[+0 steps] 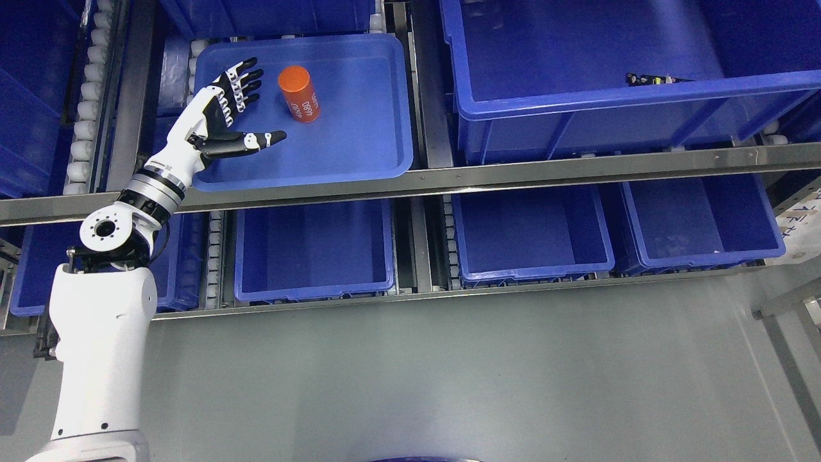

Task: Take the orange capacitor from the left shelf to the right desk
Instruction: 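Reach the left hand toward the orange capacitor in the blue tray, then close the left hand fingers around the orange capacitor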

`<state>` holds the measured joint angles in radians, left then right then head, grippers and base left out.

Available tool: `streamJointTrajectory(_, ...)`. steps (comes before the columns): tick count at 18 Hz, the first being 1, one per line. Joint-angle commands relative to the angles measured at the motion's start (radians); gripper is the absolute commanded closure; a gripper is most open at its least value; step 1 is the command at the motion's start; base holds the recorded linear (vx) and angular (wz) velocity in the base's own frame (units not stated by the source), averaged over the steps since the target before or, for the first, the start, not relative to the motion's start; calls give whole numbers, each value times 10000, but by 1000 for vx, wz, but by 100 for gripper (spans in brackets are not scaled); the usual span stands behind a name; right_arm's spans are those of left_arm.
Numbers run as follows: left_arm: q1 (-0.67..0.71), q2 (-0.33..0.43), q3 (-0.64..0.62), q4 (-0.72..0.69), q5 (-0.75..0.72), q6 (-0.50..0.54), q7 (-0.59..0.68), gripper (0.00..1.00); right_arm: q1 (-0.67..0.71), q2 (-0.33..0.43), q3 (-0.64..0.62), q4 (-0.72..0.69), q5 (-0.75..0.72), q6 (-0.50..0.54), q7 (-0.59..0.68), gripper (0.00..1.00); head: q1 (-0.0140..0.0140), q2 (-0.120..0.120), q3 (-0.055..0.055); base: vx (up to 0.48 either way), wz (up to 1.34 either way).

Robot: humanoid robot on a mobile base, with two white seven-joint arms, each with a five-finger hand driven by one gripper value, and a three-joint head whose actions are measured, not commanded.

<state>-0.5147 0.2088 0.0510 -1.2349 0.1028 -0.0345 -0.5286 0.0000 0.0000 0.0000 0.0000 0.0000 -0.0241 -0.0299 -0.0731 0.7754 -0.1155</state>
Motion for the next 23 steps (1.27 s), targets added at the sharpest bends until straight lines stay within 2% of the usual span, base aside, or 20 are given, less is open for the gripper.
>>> streamJointTrajectory(1, -482, -94, -418, 1135, -93, 8, -52, 8, 199, -174, -123, -175, 46, -5, 8, 0, 0, 0, 0, 0, 0)
streamJointTrajectory(10, -621, -217, -479, 1489, -108, -7, -68, 19, 199, -174, -123, -175, 46, -5, 8, 0, 0, 0, 0, 0, 0)
streamJointTrajectory(13, -728, -263, -540, 1489, -108, -7, -37, 26, 199, -174, -123, -175, 46, -5, 8, 0, 0, 0, 0, 0, 0)
streamJointTrajectory(15, -743, -308, -525, 1489, -108, -23, -37, 37, 199, -174, -123, -175, 46, -5, 8, 0, 0, 0, 0, 0, 0)
streamJointTrajectory(18, -759, -324, -525, 1656, -231, -38, -37, 45, 199, -174, -123, -175, 46, -5, 8, 0, 0, 0, 0, 0, 0)
streamJointTrajectory(19, -835, -324, -540, 1764, -231, -38, -22, 45, 199, -174, -123, -175, 46, -5, 8, 0, 0, 0, 0, 0, 0)
streamJointTrajectory(22, -1034, -415, -678, 1872, -689, -190, 40, 25, 199, -174, -123, -175, 46, -5, 8, 0, 0, 0, 0, 0, 0)
streamJointTrajectory(23, -1050, -492, -648, 1887, -767, -252, 40, 23, 199, -174, -123, -175, 46, -5, 8, 0, 0, 0, 0, 0, 0)
